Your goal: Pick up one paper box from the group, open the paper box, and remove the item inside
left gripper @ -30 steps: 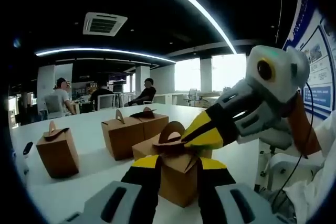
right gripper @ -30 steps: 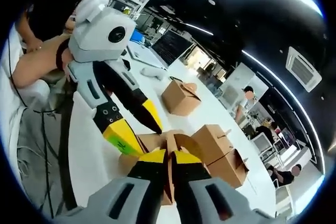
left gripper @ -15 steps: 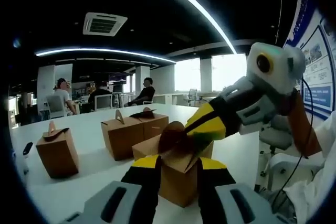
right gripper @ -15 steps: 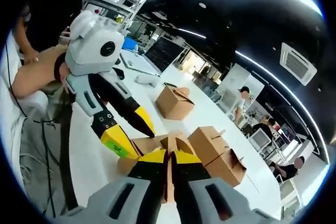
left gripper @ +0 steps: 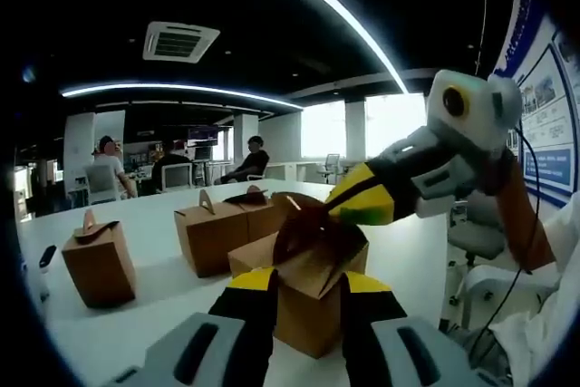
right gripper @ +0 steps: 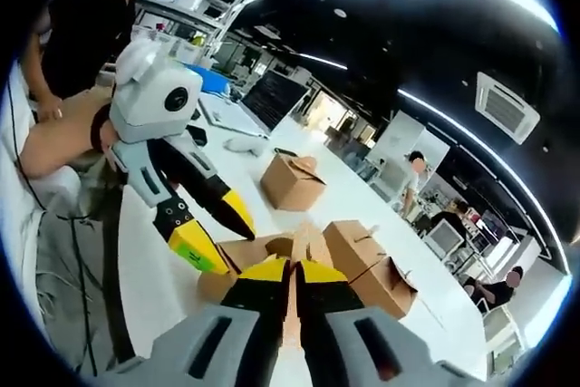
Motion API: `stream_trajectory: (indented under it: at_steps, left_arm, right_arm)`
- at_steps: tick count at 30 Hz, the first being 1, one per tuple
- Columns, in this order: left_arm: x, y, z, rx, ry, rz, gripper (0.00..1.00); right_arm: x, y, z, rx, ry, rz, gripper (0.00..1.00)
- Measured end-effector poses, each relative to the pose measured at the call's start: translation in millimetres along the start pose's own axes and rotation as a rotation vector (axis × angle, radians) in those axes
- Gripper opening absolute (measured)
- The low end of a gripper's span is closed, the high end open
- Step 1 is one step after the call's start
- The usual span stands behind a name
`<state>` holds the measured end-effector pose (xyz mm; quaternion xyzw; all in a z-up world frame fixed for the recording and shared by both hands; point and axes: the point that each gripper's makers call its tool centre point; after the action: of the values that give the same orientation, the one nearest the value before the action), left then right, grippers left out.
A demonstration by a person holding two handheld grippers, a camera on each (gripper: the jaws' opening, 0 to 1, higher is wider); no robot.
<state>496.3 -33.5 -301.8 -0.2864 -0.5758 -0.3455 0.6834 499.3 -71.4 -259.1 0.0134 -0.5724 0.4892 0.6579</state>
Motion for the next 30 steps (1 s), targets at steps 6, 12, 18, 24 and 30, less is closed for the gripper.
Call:
stream_trajectory:
  at_steps: [6, 12, 18, 24, 30]
  left_arm:
    - [0.1, 0.1, 0, 0.0, -0.001, 0.001, 0.29]
    - [0.1, -0.3, 0, -0.001, -0.002, -0.001, 0.29]
    - [0.2, -0.7, 0, -0.001, -0.003, -0.001, 0.29]
    - [0.5, -0.7, 0, -0.002, -0.003, -0.003, 0.29]
    - [0.4, -0.5, 0, -0.001, -0.003, -0.003, 0.29]
  right_arm:
    - [-0.1, -6, 7, -0.029, -0.013, -0.01, 0.05]
    - [-1.1, -15, 12, -0.047, -0.028, -0.049, 0.05]
    - [-3.0, -21, 17, -0.054, -0.05, -0.111, 0.05]
    - [-4.9, -25, 20, -0.054, -0.104, -0.208, 0.06]
    - [-9.6, -32, 26, -0.066, -0.129, -0.271, 0.06]
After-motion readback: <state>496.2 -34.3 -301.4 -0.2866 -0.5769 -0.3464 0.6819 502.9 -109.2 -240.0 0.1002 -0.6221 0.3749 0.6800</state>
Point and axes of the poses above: the point that each gripper's makers call its tool centre point, and the gripper's own axes: z roughly backward along the fingers, y roughly to its left, x roughly out of its top, and after that the axes turned 1 degree about x, right-handed
